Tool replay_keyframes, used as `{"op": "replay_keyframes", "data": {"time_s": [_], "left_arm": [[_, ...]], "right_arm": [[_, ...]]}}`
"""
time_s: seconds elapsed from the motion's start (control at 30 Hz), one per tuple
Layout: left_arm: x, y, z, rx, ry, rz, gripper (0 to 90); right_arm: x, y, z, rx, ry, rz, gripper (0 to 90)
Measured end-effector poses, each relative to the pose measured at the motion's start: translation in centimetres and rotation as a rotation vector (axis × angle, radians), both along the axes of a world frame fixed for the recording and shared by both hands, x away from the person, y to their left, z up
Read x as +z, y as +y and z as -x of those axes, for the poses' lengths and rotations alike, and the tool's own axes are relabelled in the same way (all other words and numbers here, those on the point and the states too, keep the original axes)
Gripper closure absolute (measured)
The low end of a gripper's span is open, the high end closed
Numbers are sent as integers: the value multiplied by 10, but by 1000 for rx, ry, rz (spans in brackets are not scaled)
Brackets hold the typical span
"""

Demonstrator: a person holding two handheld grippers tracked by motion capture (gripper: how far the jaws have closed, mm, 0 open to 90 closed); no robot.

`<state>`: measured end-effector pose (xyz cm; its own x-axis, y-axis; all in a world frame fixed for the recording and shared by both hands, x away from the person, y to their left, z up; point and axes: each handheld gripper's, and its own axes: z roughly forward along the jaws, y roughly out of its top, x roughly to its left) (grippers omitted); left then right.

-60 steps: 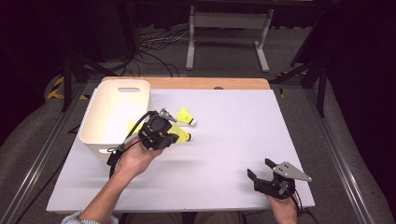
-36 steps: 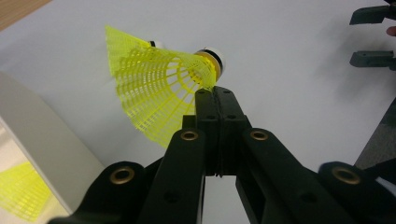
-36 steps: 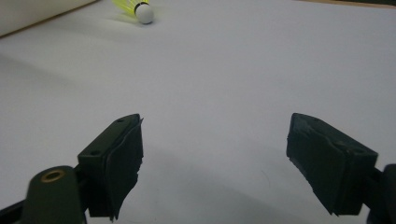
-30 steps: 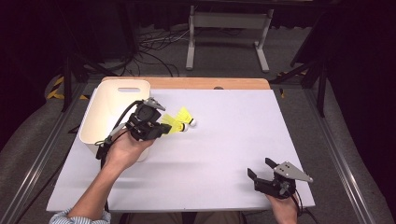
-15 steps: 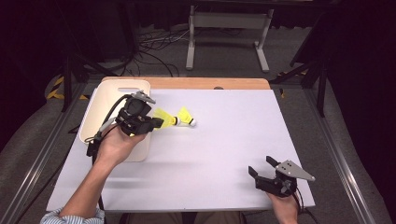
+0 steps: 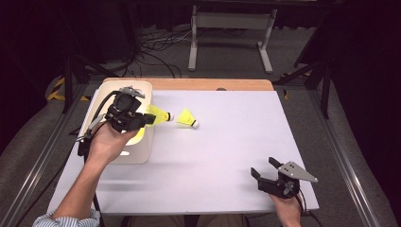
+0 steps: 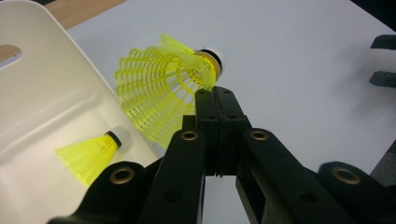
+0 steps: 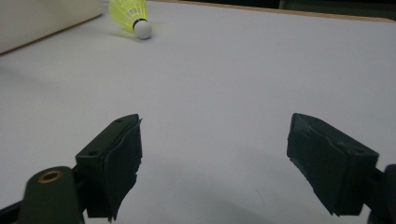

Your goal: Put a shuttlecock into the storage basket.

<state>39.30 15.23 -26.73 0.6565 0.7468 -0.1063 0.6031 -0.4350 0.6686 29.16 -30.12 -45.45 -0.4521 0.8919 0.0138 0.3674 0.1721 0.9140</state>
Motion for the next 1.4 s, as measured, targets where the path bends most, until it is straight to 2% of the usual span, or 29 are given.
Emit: {"op": "replay_keyframes", "data": {"time_s": [0.6, 0.73, 1.23, 1.4], "left_arm": [[6, 28, -4, 62, -11, 27, 900], [9, 36, -3, 88, -17, 43, 900], [11, 61, -6, 162, -27, 41, 900], [6, 69, -11, 192, -8, 34, 900]], "right_arm": [[-1, 1, -1, 1, 7, 10, 185], [-2, 1, -1, 2, 9, 10, 186], [-2, 2, -1, 3, 14, 14, 186], [-2, 2, -1, 4, 15, 15, 187]]}}
